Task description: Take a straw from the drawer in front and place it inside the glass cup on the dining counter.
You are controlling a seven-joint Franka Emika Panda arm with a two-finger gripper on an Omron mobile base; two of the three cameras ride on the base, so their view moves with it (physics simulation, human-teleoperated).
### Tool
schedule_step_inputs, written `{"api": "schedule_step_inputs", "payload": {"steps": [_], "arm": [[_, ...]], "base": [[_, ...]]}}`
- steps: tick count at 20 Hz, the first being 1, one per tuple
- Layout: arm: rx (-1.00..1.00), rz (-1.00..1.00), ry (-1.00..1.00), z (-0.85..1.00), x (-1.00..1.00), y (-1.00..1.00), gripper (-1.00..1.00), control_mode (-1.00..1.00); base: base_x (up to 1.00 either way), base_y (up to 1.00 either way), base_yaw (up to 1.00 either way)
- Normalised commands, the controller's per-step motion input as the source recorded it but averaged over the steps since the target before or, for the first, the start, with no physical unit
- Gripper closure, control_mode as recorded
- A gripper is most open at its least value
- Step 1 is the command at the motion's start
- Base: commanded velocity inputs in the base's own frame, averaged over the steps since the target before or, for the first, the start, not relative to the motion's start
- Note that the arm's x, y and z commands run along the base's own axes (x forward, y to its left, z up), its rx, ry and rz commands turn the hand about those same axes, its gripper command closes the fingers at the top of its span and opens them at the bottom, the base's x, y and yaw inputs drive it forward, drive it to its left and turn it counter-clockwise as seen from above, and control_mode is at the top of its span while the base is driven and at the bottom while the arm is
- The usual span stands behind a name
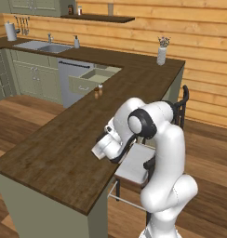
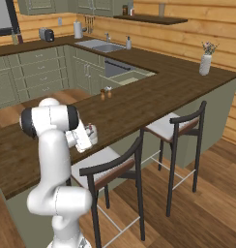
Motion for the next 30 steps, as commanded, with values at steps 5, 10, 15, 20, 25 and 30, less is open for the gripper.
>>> {"api": "schedule_step_inputs", "payload": {"steps": [5, 10, 15, 20, 25, 30], "arm": [[-0.10, 0.02, 0.16, 0.02, 0.00, -0.02, 1.00, -1.00], [-0.11, 0.00, 0.15, 0.00, 0.00, -0.03, 1.00, -1.00], [-0.05, 0.00, 0.11, 0.05, 0.00, -0.04, -1.00, -1.00], [-0.01, 0.01, 0.07, 0.13, 0.00, 0.00, -1.00, -1.00], [-0.03, 0.07, 0.03, 0.56, -0.06, 0.08, -1.00, -1.00], [0.01, 0.09, -0.11, 1.00, -0.69, 0.00, -1.00, -1.00]], "base": [[0.00, 0.00, 0.00], [0.00, 0.00, 0.00], [0.00, 0.00, 0.00], [0.00, 0.00, 0.00], [0.00, 0.00, 0.00], [0.00, 0.00, 0.00]]}}
